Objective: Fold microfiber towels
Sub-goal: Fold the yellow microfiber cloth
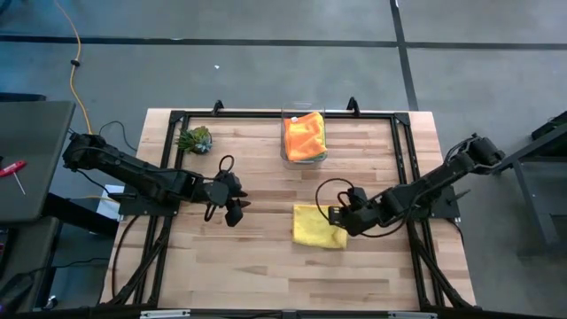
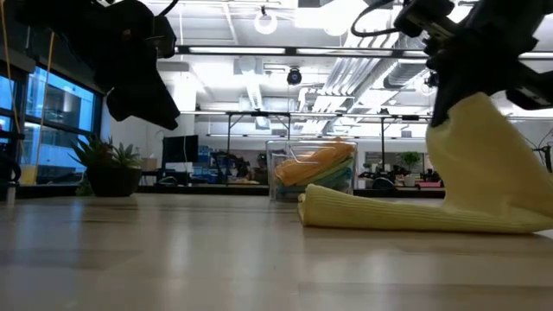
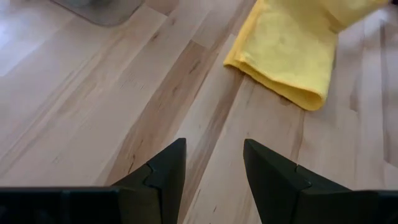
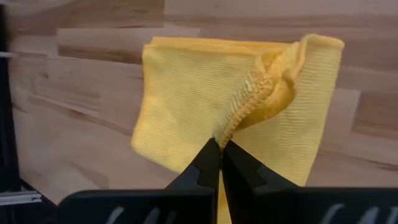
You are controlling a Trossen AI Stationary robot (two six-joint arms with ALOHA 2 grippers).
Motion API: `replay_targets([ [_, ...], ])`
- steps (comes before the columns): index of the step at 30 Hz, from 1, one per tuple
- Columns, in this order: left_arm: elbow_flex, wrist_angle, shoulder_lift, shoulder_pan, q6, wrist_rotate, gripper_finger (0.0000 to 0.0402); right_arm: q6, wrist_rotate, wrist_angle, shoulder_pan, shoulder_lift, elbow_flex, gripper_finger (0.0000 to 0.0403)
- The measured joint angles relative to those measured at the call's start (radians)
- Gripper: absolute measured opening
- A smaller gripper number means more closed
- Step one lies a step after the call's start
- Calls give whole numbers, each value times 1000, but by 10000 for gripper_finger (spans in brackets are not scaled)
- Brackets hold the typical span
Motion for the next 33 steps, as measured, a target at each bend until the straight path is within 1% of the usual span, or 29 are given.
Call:
replay_targets([
  [6,0,3,0,0,-6,-8,152,-42,-15,63,-29,23,0,0],
  [12,0,10,0,0,-6,-8,152,-107,-20,270,-55,98,1,0],
  [19,1,32,0,0,-6,-11,152,-134,-26,416,-76,169,2,0],
  [27,1,39,0,0,-24,-15,152,-129,-36,431,-77,214,2,0],
  [33,1,41,0,0,-24,-15,152,-127,-36,433,-77,217,2,0],
])
